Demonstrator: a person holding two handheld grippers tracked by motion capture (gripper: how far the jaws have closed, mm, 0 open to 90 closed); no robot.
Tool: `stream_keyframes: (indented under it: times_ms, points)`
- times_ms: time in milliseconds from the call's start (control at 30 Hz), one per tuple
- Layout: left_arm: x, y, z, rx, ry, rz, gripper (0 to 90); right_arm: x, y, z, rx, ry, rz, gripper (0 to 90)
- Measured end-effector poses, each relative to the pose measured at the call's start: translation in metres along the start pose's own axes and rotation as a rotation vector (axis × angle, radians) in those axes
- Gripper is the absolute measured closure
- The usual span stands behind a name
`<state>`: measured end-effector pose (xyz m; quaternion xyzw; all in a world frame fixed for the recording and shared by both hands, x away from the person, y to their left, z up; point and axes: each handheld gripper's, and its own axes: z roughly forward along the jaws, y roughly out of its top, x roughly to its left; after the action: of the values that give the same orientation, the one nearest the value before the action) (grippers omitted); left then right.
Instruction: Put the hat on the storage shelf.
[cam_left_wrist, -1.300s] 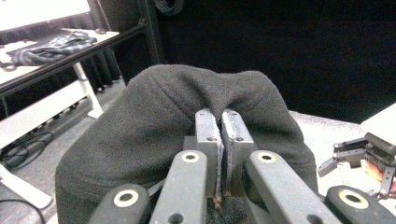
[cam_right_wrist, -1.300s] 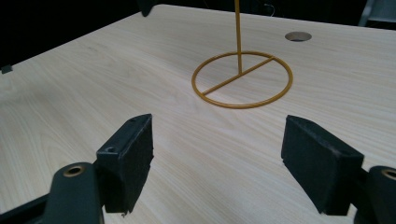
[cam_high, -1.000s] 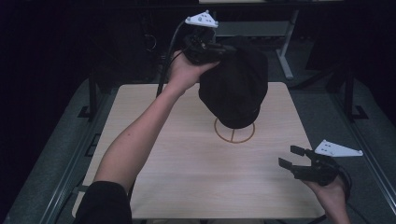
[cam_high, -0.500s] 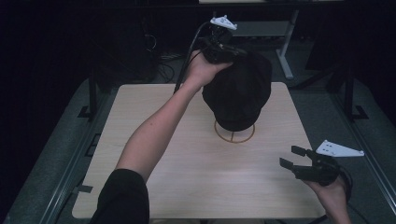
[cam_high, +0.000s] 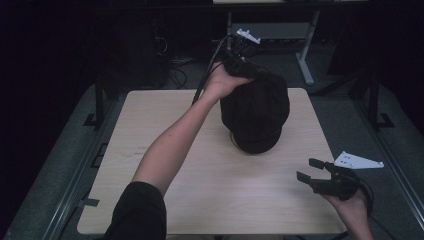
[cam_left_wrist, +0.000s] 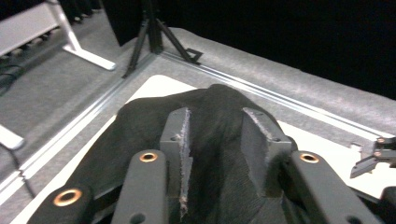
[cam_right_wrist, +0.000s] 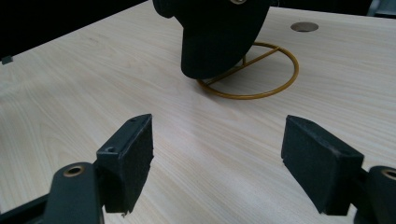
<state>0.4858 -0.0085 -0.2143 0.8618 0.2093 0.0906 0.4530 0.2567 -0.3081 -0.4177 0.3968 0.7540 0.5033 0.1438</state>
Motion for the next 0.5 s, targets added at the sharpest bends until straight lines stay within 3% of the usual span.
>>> stream_keyframes:
  times_ms: [233,500]
  points:
    - [0.000,-0.007,-0.010,-0.011,0.010,0.000,58.1,0.001,-0.001,0.002,0.012,-0.018,-0.011,24.4]
    - [-0.002,-0.024,-0.021,-0.011,0.012,-0.029,52.3,0.002,-0.004,0.002,0.009,-0.039,-0.002,23.6]
